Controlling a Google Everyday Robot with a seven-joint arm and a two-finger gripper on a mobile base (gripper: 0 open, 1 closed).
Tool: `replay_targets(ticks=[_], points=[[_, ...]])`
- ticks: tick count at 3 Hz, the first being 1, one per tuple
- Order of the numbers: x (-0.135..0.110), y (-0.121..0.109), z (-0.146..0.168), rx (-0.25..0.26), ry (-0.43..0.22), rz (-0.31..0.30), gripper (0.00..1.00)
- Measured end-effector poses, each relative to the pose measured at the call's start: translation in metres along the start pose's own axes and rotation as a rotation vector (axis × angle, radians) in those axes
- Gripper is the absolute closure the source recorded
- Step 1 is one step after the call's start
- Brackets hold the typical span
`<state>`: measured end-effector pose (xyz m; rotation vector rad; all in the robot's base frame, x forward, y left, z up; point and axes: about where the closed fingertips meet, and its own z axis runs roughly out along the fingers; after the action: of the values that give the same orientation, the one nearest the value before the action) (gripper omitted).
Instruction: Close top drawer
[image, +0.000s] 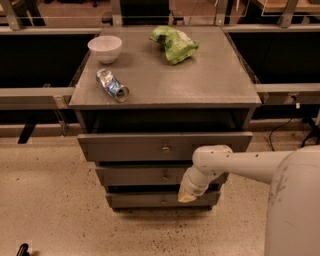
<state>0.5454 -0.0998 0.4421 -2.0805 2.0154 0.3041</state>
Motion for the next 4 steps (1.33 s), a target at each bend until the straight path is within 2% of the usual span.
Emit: replay_targets(ticks=[1,2,3,4], points=[[-0.009,-0.013,-0.025,0.112,0.008,-0.052,1.00],[-0.010,-0.024,-0.047,0.167,-0.027,-0.073,1.00],[-0.008,-0.053,-0.067,0.180,-0.068,-0.119,1.00],[-0.004,-0.071,-0.073,0.192,-0.083,-0.117,1.00]])
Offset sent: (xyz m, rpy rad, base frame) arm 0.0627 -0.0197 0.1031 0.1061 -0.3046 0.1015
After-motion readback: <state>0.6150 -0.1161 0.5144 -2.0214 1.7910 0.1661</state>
